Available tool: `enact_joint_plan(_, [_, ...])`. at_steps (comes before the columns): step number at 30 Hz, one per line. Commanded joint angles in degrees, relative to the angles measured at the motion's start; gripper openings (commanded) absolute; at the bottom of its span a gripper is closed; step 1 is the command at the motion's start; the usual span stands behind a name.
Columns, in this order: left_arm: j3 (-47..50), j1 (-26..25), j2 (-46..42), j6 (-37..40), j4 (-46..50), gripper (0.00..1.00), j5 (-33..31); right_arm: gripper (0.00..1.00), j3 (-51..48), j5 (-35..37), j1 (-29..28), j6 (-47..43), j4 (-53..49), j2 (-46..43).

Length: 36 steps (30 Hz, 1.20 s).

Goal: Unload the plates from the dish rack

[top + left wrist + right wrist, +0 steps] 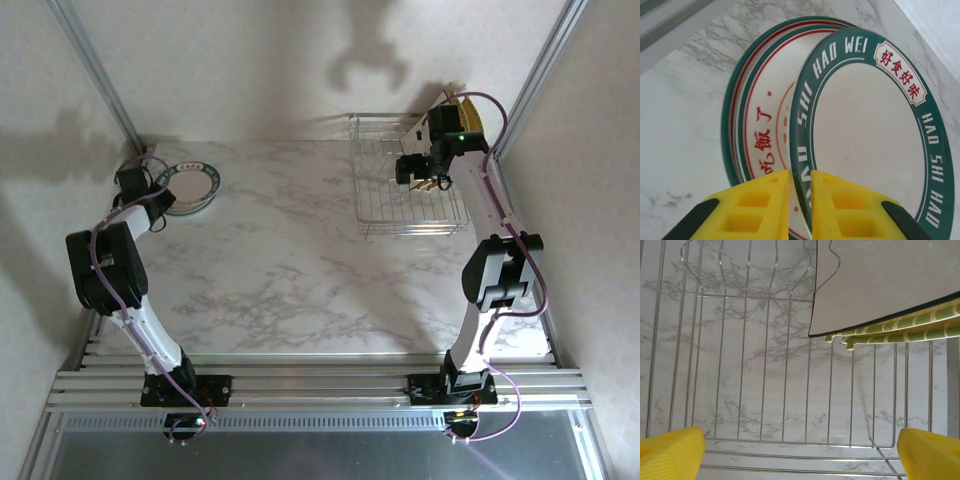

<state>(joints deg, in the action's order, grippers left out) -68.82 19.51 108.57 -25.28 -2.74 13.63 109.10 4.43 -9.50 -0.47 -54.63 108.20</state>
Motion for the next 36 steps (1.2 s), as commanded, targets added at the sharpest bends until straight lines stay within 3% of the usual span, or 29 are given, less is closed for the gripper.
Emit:
enact_joint_plan(1, [1.33,0.94,-2.48,0.24,-0.39,0.19,-0.99,0.99,-0.08,-0.67,-0.61,-0.41,0.32,-1.57])
enact_joint_plan(7, [1.86,1.85,-0.95,0.71,-0.78,0.23,-0.71,0.99,0.15,-0.56,-0.74,-0.49,0.31,-1.51])
enact_joint_plan(12, [2.08,1.69,-2.66,1.16,-0.59,0.34,-1.29,0.99,0.32,-0.21,-0.71,-0.58,-0.13,-1.68])
enact_joint_plan(14, [1.23,0.97,-4.22,2.56,1.15,0.43,-2.08,0.99,0.48,0.13,-0.76,-0.67,-0.21,-1.71])
enact_joint_plan(17, [-1.72,-1.57,-6.92,6.42,6.26,0.65,-5.57,0.99,1.3,0.49,-0.61,-0.68,-0.16,-1.68])
enact_joint_plan(20, [-6.13,-5.79,-8.92,10.8,13.08,0.99,-10.1,0.99,3.39,0.83,0.16,-0.5,0.21,-1.08])
enact_joint_plan(28, [-16.99,-18.28,-8.44,17.54,29.73,0.99,-15.07,0.99,18.25,3.25,4.38,-0.94,-1.5,5.12])
enact_joint_plan(36, [-17.63,-22.44,-7.36,18.27,33.44,1.0,-13.18,0.99,35.63,1.57,6.86,-2.35,-6.33,17.52])
